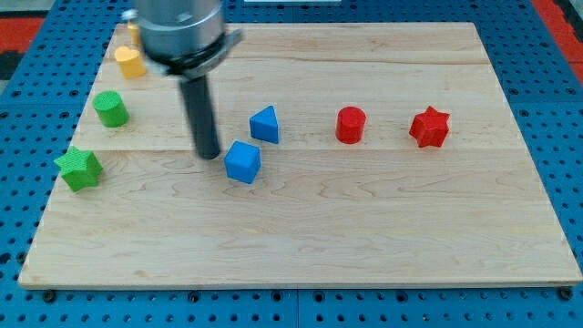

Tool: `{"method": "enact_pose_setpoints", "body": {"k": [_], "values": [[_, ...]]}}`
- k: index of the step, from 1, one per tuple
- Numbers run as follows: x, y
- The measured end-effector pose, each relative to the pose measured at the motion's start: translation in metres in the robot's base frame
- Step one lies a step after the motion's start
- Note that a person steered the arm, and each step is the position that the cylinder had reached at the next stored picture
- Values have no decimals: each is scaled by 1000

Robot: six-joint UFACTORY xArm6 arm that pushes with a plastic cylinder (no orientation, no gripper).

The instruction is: Slide the blue cube towards top center

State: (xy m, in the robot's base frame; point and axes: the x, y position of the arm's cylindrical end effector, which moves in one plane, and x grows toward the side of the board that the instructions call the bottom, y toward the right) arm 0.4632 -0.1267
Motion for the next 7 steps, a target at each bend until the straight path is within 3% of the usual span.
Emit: {"method": "enact_pose_setpoints", "body": {"k": [2,7], "values": [[21,83],[3,150]]}}
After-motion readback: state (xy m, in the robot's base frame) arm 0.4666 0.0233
